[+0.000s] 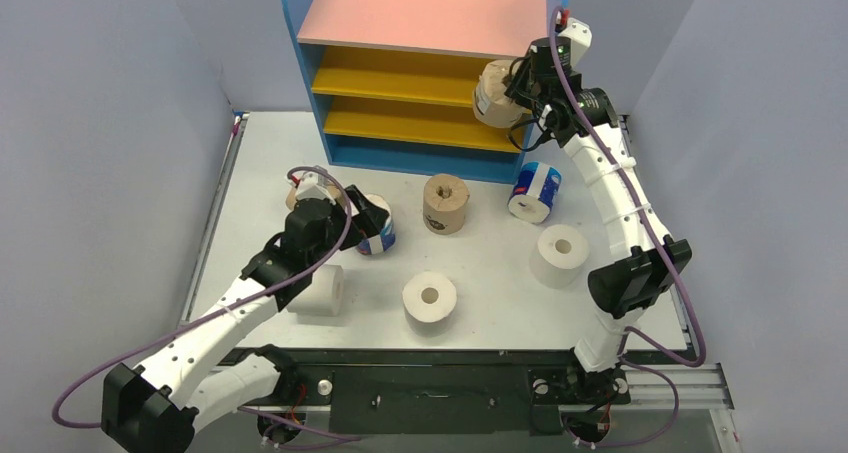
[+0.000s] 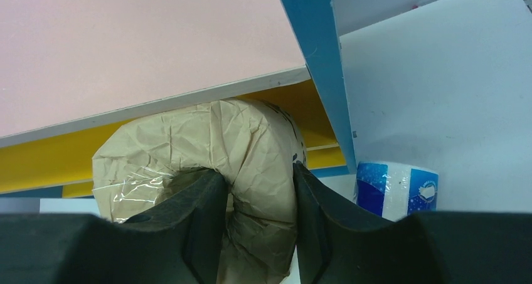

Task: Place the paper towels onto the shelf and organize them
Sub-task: Place the paper towel on the shelf.

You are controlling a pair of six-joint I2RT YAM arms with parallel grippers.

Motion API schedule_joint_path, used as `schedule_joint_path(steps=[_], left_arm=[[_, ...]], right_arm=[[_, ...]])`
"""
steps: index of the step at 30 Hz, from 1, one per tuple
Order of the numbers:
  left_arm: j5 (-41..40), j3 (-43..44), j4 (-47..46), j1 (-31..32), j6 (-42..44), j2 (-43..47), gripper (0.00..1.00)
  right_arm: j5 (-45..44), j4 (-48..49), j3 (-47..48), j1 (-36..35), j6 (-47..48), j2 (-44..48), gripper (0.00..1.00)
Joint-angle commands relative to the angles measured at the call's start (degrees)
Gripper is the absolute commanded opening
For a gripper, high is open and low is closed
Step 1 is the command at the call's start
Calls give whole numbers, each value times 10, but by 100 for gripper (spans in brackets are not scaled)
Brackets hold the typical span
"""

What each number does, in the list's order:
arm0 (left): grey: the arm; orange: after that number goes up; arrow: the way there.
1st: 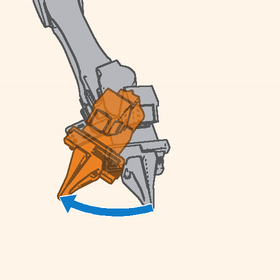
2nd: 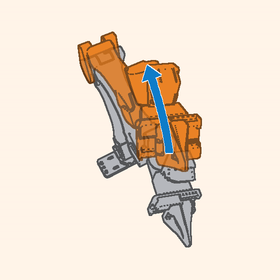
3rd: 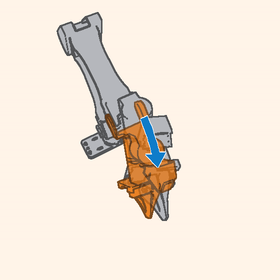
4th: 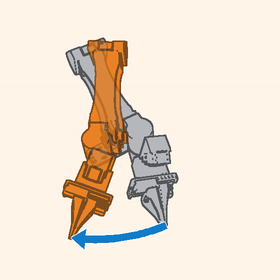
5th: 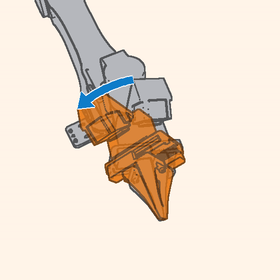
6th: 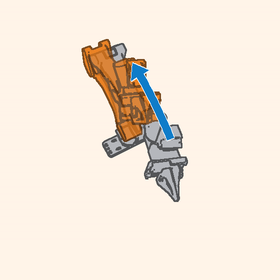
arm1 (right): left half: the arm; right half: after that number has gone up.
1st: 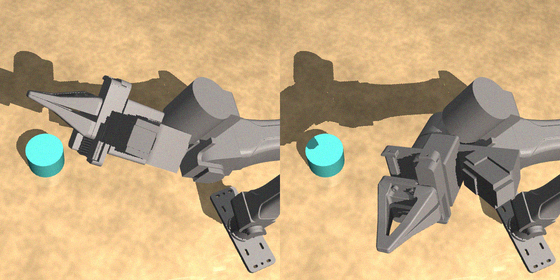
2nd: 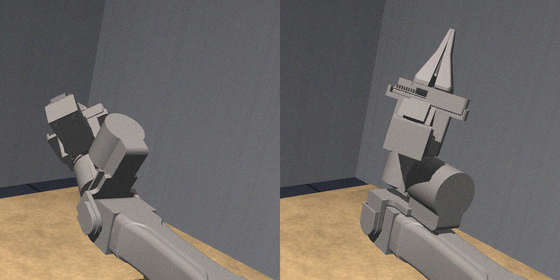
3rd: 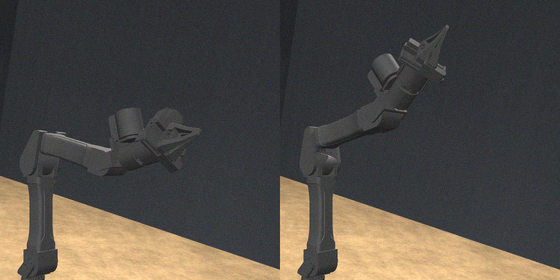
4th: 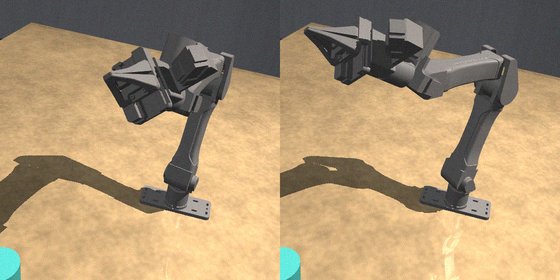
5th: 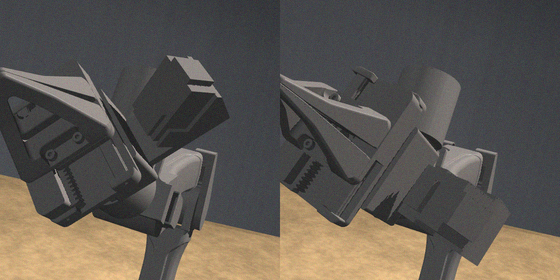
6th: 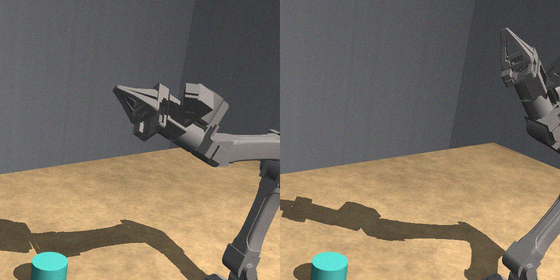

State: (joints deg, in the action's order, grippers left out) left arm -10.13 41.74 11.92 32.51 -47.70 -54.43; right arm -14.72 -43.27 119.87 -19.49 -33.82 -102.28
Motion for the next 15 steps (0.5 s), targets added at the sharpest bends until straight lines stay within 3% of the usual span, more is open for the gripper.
schedule_joint_path(steps=[1,15], left_arm=[[13,48,-48,-2,-8,-22,97],[6,91,-136,0,-10,-86,97]], right_arm=[[-5,48,18,4,-14,-6,35],[-10,55,51,-1,-33,-44,37]])
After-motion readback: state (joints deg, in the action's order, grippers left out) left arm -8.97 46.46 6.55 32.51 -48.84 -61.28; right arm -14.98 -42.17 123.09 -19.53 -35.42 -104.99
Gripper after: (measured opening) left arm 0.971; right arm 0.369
